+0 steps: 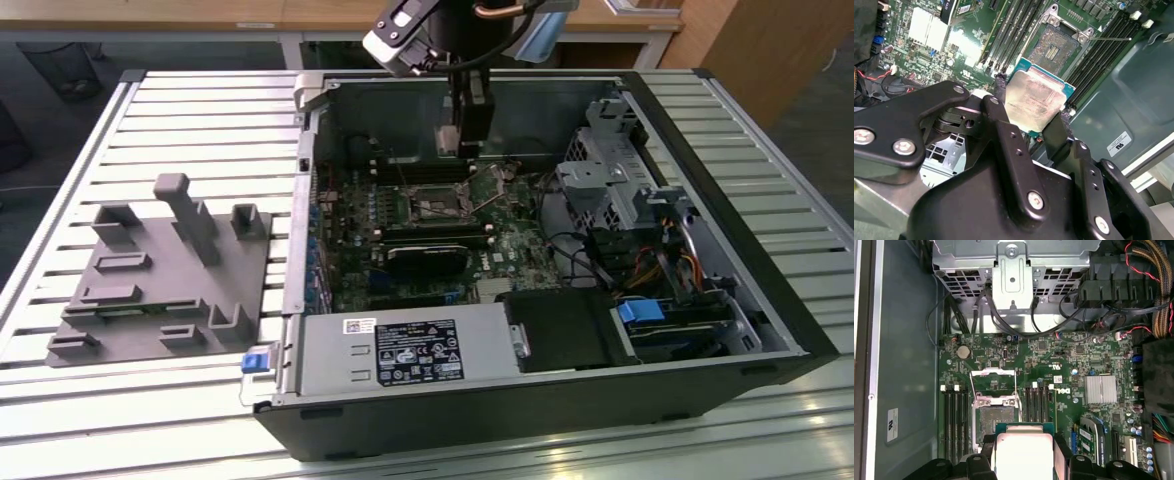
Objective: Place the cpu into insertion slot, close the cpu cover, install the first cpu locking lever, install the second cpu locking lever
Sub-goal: 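Place the cpu into insertion slot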
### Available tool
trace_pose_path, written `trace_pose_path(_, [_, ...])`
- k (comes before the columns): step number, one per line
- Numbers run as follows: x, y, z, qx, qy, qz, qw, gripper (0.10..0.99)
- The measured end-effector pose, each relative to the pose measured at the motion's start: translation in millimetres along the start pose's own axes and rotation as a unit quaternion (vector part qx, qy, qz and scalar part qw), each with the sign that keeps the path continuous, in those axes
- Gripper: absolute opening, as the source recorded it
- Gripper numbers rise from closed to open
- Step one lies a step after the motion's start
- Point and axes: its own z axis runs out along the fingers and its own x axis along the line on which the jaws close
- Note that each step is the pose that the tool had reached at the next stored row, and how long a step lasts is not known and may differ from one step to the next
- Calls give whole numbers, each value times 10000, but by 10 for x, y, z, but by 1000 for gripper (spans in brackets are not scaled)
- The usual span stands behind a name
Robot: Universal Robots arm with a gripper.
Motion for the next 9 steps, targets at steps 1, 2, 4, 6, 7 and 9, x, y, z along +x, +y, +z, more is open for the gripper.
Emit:
trace_pose_path(1, [0,0,3,0,0,0,10000,541])
trace_pose_path(2, [0,0,5,0,0,0,10000,541])
trace_pose_path(4, [0,-1,10,0,0,0,10000,541])
trace_pose_path(6, [0,-2,16,0,0,0,10000,541])
trace_pose_path(7, [0,-2,26,0,0,0,10000,541])
trace_pose_path(9, [-1,-3,37,0,1,0,10000,541])
